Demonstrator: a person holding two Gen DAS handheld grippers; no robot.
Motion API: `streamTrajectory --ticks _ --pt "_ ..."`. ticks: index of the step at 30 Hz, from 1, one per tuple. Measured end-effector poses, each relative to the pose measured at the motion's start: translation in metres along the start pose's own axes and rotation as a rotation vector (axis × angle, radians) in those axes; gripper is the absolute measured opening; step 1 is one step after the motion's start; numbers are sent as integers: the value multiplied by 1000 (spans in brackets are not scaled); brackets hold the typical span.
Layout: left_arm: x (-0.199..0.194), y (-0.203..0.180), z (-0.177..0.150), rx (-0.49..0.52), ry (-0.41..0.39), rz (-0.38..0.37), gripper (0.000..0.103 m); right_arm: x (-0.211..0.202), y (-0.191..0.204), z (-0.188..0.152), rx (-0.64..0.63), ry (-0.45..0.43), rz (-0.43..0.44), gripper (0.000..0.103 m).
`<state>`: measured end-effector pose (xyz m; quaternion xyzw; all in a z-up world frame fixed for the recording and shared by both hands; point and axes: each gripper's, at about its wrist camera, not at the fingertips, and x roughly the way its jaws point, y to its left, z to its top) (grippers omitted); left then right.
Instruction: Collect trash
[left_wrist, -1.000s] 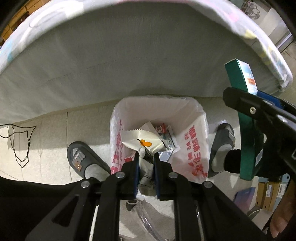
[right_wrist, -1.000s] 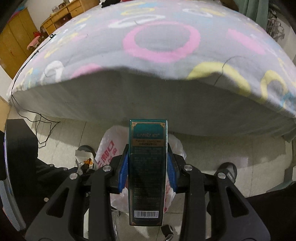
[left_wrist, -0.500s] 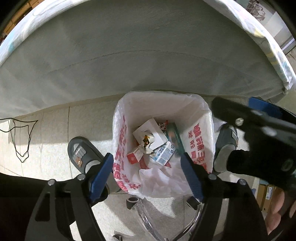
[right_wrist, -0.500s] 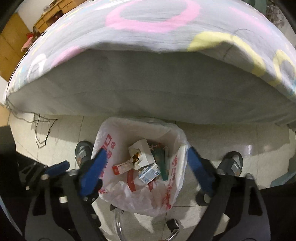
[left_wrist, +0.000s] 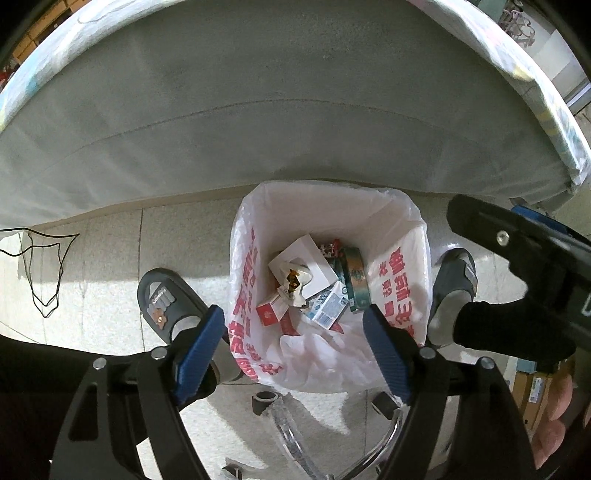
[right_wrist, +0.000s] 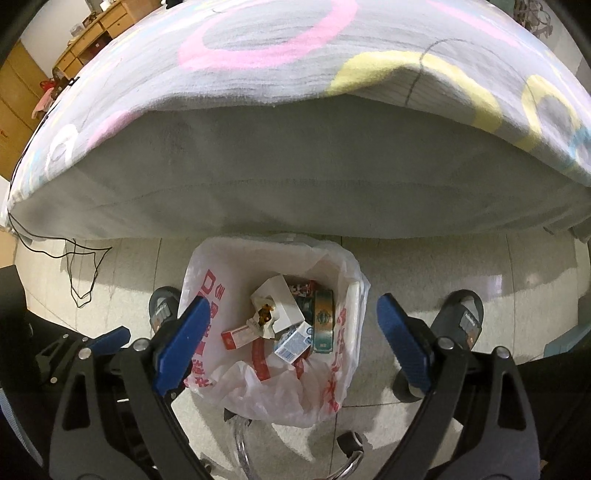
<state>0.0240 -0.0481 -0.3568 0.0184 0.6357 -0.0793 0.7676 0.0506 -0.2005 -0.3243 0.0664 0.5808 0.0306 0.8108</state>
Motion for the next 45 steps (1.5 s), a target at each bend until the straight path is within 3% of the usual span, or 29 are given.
streamTrajectory --ticks 8,12,16,22,28,37,40,45 --pt "-14 16 0 -80 -30 -9 84 -20 -8 -6 39 29 45 94" --pt "-32 20 2 -106 -73 4 87 -48 -10 -5 48 -4 50 94" --pt "-63 20 5 -112 -153 20 95 -89 -14 -2 80 -81 82 95" --pt "-112 21 7 -151 -233 8 95 -145 -8 1 69 -181 97 96" --pt "-182 15 10 -109 -370 7 95 -221 4 8 -5 -349 72 96" --pt "-314 19 9 -156 -617 88 95 -313 3 4 -35 -536 5 96" --pt "-339 19 5 -149 -663 106 95 -339 5 -1 -50 -605 -28 96" --pt "-370 13 -2 -126 -726 170 95 -356 8 -7 -65 -641 -18 96"
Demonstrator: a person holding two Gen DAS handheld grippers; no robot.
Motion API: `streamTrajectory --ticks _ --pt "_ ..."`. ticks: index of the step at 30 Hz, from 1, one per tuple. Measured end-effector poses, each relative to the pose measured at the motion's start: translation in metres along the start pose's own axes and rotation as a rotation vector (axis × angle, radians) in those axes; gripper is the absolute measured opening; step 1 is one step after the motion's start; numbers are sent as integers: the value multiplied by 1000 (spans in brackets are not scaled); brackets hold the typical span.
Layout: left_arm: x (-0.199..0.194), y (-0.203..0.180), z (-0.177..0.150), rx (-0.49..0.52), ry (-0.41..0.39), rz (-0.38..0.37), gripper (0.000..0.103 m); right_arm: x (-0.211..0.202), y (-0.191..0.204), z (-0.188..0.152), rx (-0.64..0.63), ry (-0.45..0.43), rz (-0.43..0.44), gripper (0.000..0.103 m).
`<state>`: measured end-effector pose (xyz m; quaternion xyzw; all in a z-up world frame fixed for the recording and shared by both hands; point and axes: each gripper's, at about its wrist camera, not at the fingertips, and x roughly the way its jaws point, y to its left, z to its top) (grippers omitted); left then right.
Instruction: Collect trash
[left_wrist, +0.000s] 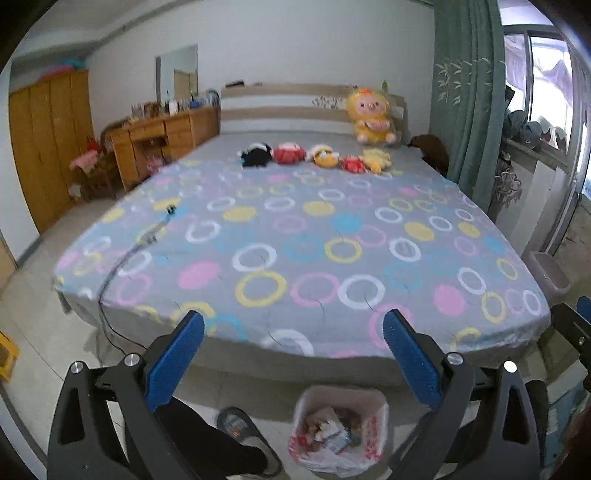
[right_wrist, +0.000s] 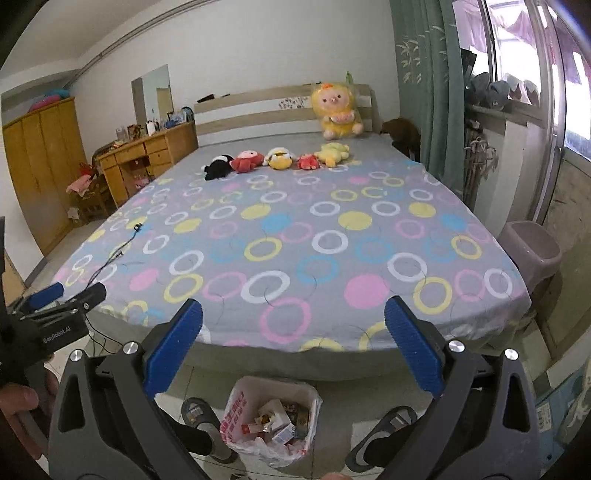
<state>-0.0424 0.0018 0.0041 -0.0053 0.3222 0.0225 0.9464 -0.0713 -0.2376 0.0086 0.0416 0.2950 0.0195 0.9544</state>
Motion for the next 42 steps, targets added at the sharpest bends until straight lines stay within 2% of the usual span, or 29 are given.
streamTrajectory --ticks 7,11,42 --pt "-14 8 6 -39 -17 -29 95 2 3 -2 6 9 12 96" --pt "-18 10 5 -45 -25 -3 95 5 3 -3 6 12 9 96" --pt "-17 9 -3 -37 -22 2 95 11 6 -9 2 31 6 96"
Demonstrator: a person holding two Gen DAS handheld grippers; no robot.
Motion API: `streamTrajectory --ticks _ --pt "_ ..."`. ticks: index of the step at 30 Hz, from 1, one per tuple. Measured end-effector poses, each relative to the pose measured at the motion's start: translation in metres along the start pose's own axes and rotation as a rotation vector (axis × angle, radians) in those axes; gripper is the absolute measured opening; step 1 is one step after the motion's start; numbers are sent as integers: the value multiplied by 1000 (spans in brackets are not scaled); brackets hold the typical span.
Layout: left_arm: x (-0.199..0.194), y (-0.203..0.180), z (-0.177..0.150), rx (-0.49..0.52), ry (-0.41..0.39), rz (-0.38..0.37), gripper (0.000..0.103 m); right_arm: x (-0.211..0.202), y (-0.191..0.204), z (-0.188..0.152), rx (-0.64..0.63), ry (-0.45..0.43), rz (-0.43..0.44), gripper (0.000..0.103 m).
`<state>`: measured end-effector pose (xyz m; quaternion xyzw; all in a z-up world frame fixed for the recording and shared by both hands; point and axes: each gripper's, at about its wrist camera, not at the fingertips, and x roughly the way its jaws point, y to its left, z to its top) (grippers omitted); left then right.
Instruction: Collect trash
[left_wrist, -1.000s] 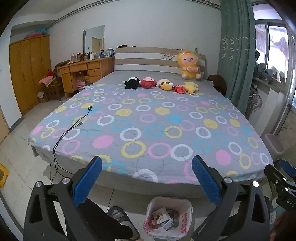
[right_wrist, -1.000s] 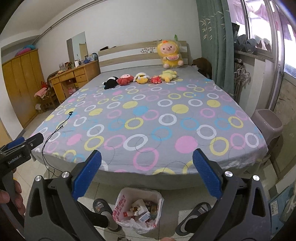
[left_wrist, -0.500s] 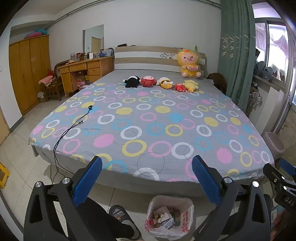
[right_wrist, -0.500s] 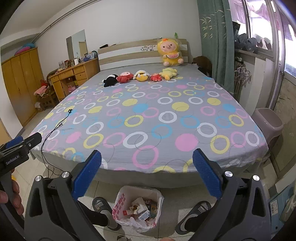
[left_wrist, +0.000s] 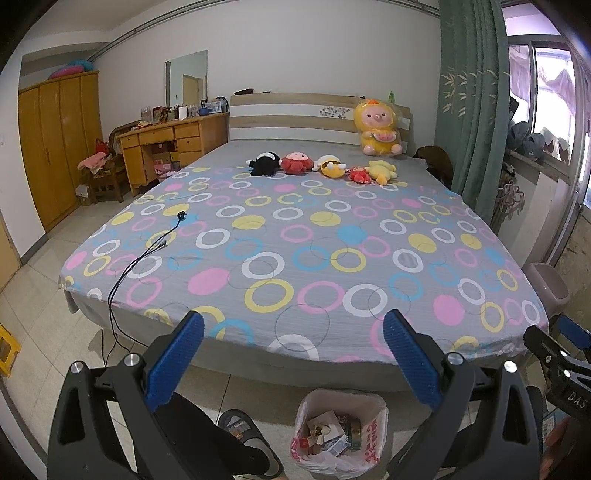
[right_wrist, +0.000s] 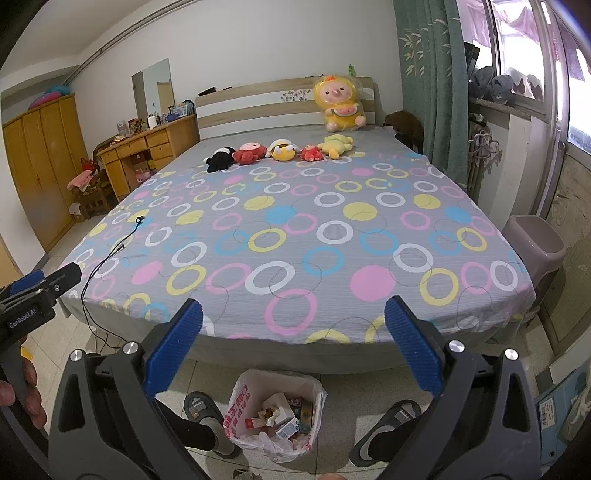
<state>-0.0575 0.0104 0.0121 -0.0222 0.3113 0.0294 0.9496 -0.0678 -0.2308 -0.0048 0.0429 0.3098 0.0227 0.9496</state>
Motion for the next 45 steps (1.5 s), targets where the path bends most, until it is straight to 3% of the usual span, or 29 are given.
streamTrajectory --ticks 27,31,37,45 --pt "-3 5 0 -36 0 27 95 2 2 -1 -4 5 -5 96" --pt "-1 6 0 -55 15 -4 95 2 3 -3 -6 6 -4 96" --pt "-3 5 0 -35 -14 32 95 4 4 -4 -6 11 -7 96" --pt "-3 6 3 -33 -7 19 95 6 4 -9 -13 15 -1 96"
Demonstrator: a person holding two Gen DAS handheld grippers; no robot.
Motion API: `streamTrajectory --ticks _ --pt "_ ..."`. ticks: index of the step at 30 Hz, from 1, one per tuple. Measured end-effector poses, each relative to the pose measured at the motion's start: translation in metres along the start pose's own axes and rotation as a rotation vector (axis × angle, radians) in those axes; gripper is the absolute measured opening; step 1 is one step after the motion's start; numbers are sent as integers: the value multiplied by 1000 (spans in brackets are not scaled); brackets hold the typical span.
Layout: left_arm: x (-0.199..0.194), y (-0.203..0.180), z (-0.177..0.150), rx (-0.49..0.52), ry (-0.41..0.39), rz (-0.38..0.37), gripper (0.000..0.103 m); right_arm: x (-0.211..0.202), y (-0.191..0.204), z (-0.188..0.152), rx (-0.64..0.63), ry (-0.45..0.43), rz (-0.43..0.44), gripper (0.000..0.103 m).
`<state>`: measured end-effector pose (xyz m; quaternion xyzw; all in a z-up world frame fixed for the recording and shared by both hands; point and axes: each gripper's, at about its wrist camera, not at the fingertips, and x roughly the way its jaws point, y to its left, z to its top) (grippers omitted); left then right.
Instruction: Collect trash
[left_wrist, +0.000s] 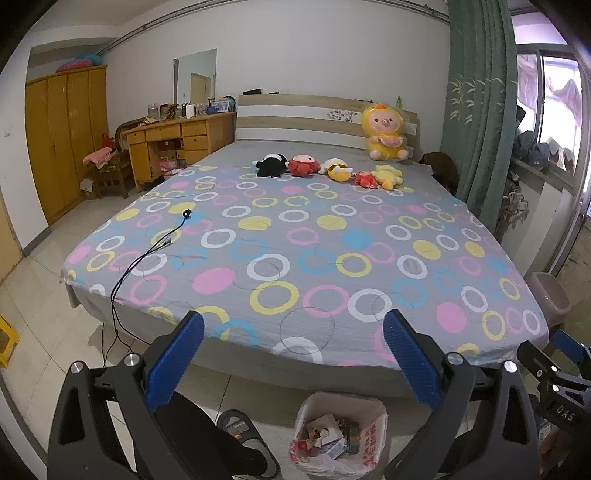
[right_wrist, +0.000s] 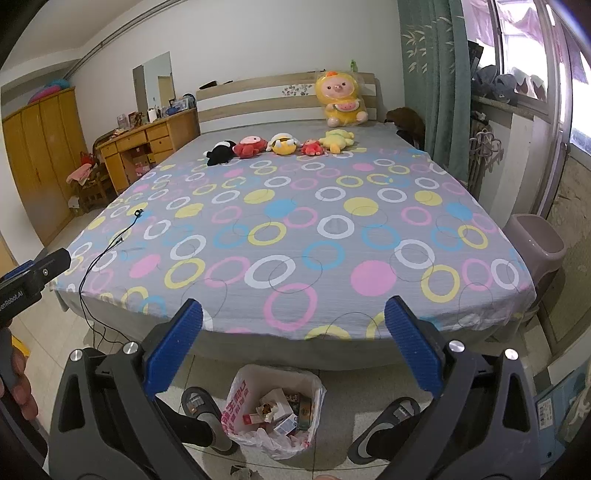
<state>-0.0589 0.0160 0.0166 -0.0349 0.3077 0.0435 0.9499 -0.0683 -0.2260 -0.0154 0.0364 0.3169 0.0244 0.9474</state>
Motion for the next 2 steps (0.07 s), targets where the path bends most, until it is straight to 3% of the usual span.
streamTrajectory --ticks 2 --pt "0 0 0 0 1 -4 95 1 0 -1 -3 4 0 96"
